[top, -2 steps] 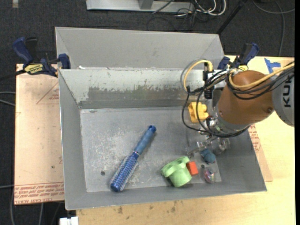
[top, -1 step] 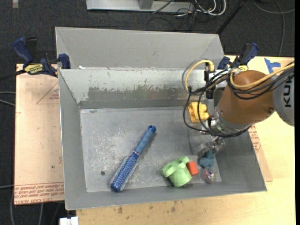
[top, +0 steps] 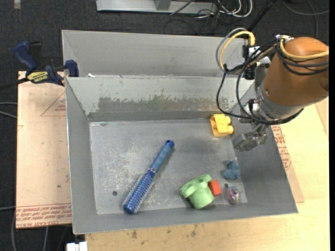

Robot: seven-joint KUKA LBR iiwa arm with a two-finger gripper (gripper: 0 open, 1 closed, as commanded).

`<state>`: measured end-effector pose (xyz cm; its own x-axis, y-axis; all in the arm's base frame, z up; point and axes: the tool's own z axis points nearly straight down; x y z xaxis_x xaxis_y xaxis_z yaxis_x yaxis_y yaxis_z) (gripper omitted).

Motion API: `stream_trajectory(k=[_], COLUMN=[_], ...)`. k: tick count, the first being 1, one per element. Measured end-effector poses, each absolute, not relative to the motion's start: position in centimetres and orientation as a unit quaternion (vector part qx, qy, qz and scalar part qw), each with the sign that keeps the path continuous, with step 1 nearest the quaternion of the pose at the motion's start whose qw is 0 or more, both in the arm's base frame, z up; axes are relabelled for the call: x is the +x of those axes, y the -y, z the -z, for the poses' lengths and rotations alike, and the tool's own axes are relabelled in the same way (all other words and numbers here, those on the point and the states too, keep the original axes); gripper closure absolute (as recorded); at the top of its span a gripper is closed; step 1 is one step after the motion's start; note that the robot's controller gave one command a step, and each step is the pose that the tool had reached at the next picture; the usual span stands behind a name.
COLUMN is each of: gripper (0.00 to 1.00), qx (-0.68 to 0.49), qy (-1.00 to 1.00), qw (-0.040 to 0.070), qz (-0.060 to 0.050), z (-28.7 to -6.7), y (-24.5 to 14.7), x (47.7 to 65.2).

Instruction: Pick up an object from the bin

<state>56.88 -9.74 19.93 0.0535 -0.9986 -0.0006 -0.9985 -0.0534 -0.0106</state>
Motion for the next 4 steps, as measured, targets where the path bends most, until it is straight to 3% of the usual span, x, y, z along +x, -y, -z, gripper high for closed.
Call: stream_trajectory(k=[1, 2, 3, 4], gripper=[0.00, 0.00, 1.00, 0.00], qx=[-0.726, -0.669, -0.670, -0.670], qy=[-0.688, -0.743, -0.743, -0.743], qw=[0.002, -0.002, 0.001, 0.001], qz=[-0.001, -0.004, -0.001, -0.001], z=[-19.4, -9.6, -9.9, -9.9], y=[9.8, 10.0, 9.9, 9.9], x=[56.7, 52.7, 53.0, 53.0])
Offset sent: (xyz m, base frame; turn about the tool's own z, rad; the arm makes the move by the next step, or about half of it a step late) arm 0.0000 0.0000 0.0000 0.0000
